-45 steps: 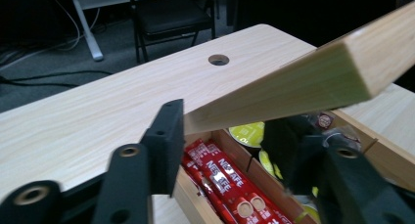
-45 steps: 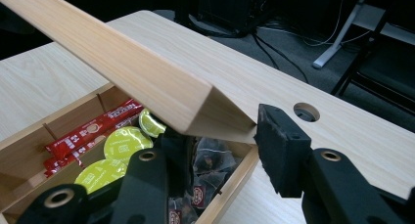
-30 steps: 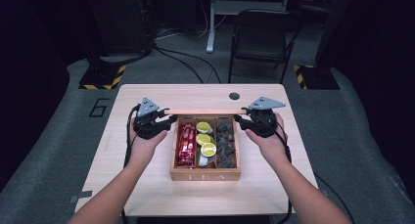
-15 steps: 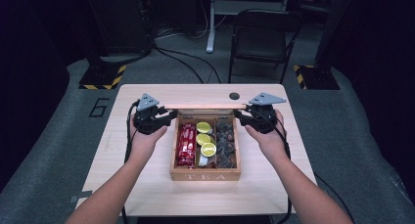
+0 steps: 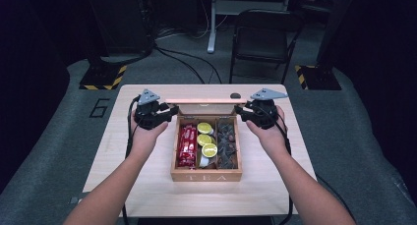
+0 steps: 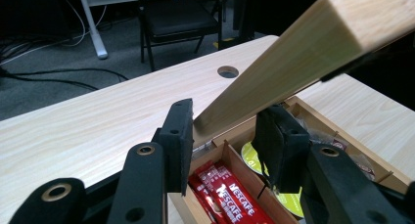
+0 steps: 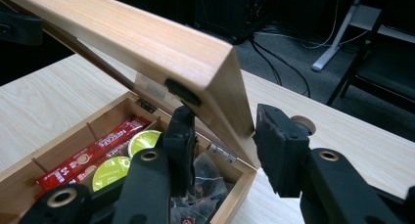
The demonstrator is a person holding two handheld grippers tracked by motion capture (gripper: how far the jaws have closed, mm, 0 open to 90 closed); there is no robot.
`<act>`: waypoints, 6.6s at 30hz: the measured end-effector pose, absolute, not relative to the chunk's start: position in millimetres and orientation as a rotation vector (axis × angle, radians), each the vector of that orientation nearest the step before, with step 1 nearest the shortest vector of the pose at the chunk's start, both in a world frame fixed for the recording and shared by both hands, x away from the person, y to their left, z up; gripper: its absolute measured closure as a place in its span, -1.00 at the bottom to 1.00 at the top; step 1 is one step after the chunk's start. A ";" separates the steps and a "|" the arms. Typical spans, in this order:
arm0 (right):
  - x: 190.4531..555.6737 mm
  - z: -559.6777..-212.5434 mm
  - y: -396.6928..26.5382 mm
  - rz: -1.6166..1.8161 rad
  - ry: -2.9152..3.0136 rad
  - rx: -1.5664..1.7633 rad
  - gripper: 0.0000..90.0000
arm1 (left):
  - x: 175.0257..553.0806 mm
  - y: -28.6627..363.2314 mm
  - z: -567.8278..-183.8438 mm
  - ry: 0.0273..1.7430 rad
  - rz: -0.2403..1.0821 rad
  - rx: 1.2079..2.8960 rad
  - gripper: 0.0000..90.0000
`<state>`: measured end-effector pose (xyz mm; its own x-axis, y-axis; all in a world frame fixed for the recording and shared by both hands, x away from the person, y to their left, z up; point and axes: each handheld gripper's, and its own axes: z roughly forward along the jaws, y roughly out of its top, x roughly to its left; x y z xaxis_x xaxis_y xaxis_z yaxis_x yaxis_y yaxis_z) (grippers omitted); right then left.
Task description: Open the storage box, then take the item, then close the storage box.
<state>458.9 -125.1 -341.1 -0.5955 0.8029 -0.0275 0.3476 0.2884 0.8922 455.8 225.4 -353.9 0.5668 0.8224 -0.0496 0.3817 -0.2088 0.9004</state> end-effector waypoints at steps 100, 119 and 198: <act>528.9 -398.9 -115.2 1.182 2.070 1.171 0.16 | 508.6 217.5 -357.6 1.089 0.613 1.733 0.41; 533.4 -409.5 -110.6 1.152 2.086 1.183 0.29 | 511.5 216.7 -359.0 1.103 0.610 1.720 0.41; 548.1 -405.7 -107.3 1.094 2.093 1.298 0.44 | 501.2 221.1 -378.2 1.058 0.511 1.732 0.10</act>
